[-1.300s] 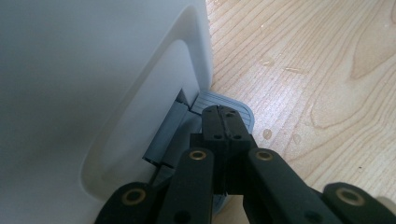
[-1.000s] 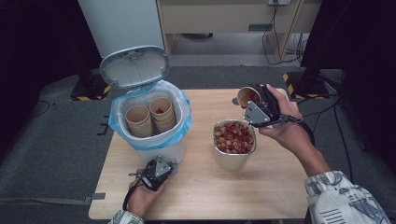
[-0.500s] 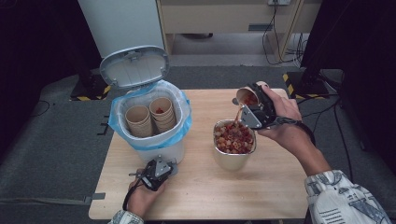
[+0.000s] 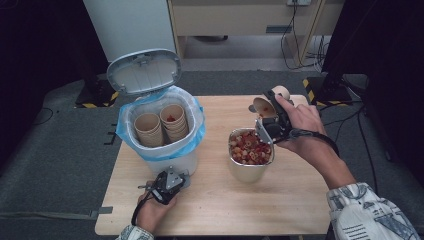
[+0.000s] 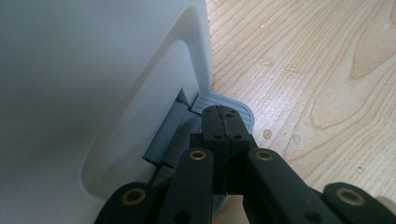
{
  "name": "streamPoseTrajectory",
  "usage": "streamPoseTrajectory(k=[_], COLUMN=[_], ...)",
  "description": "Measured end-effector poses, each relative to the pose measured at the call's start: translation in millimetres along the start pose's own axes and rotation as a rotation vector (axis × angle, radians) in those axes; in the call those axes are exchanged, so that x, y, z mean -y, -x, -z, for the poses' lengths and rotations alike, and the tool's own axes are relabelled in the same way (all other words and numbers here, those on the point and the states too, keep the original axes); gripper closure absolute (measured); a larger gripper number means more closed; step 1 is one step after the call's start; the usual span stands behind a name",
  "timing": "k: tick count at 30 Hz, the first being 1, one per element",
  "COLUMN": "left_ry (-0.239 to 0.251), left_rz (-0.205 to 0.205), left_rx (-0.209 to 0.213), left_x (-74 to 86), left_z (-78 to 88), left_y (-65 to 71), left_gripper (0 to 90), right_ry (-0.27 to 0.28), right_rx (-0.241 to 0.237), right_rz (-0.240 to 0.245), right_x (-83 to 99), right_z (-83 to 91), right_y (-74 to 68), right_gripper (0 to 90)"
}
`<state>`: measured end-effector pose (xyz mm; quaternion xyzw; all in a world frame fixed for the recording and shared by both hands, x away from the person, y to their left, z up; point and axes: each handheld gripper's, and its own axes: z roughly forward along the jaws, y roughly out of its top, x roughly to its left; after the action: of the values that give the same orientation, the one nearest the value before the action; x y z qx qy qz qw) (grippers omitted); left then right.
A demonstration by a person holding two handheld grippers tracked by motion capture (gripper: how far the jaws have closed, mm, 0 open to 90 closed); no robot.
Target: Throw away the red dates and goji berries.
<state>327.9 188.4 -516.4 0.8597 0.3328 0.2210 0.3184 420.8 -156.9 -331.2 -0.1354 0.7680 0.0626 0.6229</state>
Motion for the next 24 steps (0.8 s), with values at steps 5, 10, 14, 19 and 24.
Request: streamPoseTrajectory(k=[5, 10, 14, 19, 24], left_ry=[0.000, 0.000, 0.000, 0.000, 0.000], left_rz=[0.000, 0.000, 0.000, 0.000, 0.000], left_rx=[0.000, 0.000, 0.001, 0.001, 0.001], left_x=[0.0, 0.0, 0.0, 0.0, 0.0], left_z=[0.0, 0.0, 0.0, 0.0, 0.0], left_y=[0.0, 0.1, -0.1, -0.1, -0.1], left_gripper=[89.8, 89.8, 89.8, 89.8, 89.8], right_ry=[-0.014, -0.019, -0.022, -0.030, -0.025], right_rx=[0.018, 0.032, 0.040, 0.044, 0.044], right_rz=[0.062, 0.096, 0.114, 0.133, 0.142], right_x=[-3.3, -5.6, -6.9, -6.8, -7.7], right_z=[0.8, 1.3, 1.9, 2.8, 2.0], right_y=[-0.8, -0.8, -0.4, 0.1, -2.0], right_gripper=[30.4, 30.4, 30.4, 30.4, 30.4])
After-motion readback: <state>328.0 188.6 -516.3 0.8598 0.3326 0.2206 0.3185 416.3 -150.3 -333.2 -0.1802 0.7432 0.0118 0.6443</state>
